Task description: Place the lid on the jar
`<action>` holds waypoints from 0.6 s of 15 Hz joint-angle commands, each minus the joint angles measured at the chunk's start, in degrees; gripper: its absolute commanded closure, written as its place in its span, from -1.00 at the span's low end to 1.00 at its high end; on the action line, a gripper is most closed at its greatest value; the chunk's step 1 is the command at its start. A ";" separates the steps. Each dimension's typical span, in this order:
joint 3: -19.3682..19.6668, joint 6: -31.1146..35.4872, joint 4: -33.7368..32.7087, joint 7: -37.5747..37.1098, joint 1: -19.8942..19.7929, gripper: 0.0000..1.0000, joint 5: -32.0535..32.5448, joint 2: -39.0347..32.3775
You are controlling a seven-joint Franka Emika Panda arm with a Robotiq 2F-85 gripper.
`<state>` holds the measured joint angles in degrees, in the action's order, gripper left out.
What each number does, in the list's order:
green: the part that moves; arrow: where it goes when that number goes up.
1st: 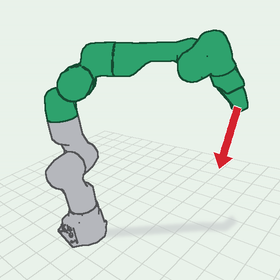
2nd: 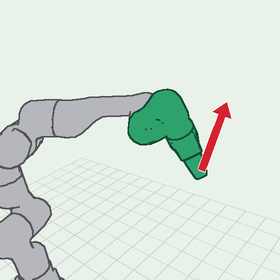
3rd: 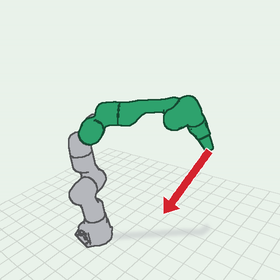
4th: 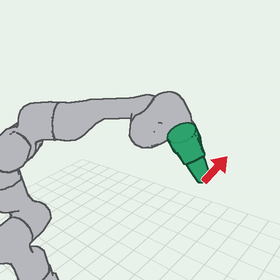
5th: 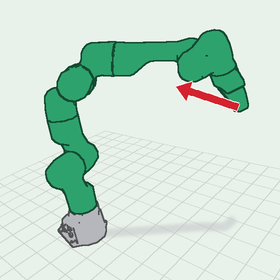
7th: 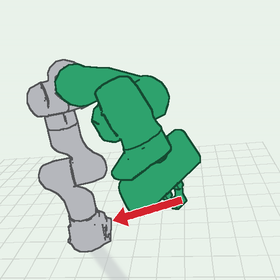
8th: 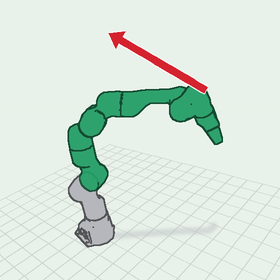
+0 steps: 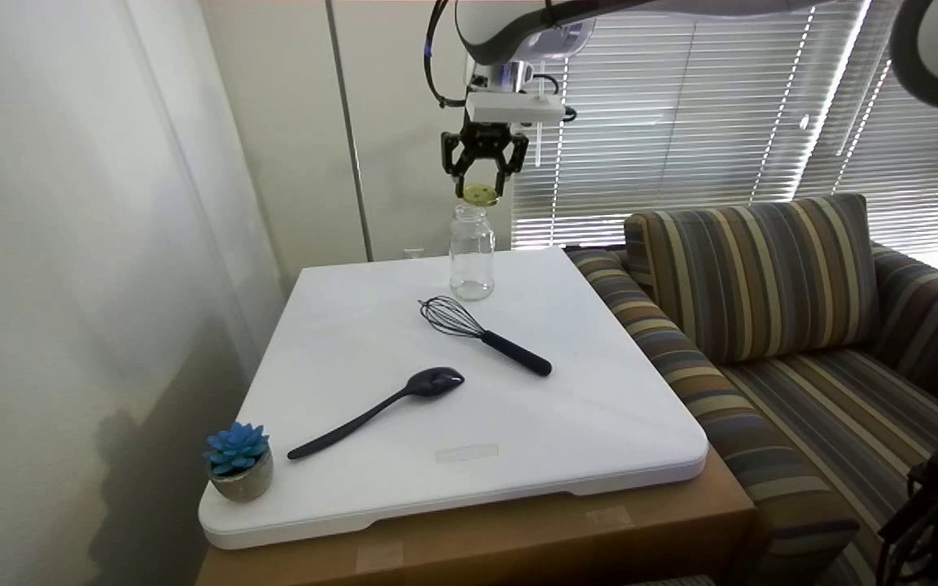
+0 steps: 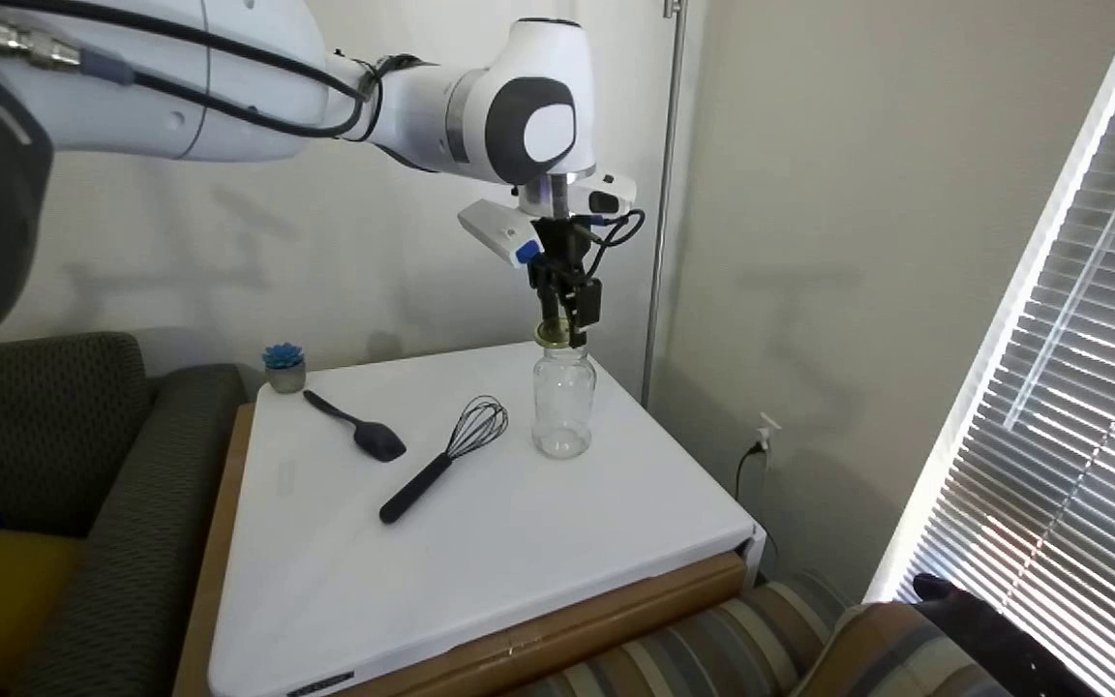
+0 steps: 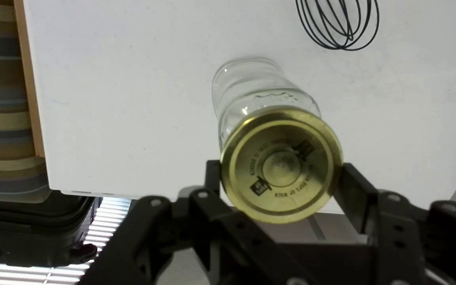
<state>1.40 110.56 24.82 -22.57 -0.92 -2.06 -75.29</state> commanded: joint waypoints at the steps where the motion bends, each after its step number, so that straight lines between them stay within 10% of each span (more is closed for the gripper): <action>1: -0.48 -2.42 2.43 0.16 -0.42 0.06 -0.50 1.87; 9: -0.72 0.59 1.36 -0.40 -0.21 0.06 -0.58 0.69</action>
<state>1.09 109.69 24.84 -22.57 -0.90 -2.15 -75.30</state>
